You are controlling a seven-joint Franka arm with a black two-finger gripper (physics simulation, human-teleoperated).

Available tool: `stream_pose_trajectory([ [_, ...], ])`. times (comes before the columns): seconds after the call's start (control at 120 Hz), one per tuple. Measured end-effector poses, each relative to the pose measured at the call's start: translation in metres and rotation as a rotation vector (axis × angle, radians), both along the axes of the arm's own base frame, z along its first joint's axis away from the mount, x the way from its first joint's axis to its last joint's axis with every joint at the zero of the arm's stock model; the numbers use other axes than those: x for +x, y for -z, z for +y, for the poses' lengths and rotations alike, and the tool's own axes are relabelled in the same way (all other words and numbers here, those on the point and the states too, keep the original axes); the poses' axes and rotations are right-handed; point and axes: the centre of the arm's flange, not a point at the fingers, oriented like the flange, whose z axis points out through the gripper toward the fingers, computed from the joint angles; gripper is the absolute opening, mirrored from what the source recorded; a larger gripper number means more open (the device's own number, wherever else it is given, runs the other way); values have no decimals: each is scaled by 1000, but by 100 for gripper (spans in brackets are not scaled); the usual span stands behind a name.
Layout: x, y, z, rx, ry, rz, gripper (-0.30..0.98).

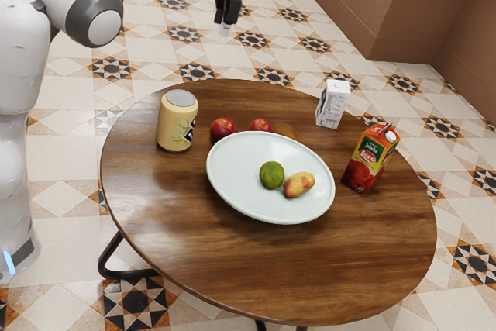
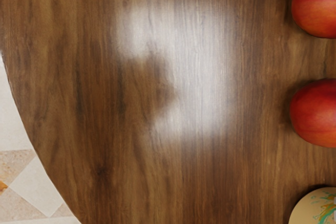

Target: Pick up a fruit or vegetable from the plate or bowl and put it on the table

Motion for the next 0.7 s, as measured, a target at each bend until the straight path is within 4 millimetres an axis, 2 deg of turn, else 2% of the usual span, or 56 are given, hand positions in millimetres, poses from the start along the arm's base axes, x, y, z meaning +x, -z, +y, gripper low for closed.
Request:
stream_pose_trajectory([
  [0.225,9,-5,6,33,155,-84,68],
  [0.3,6,-10,13,32,180,-111,68],
  [0.333,0,-28,13,46,194,-147,68],
  [0.392,-17,-92,-4,110,247,-248,68],
  [0.417,-22,-113,-20,123,287,-282,68],
  [0.45,-19,-128,-51,125,357,-299,69],
  [0.475,-13,-133,-79,119,423,-296,69],
  [0.508,1,-130,-128,101,530,-276,69],
  [0.558,19,-115,-201,68,692,-238,69],
  [0.592,24,-97,-239,39,783,-213,68],
  [0.658,20,-60,-295,-18,929,-170,68],
  [0.7,9,-46,-324,-41,1016,-161,68],
])
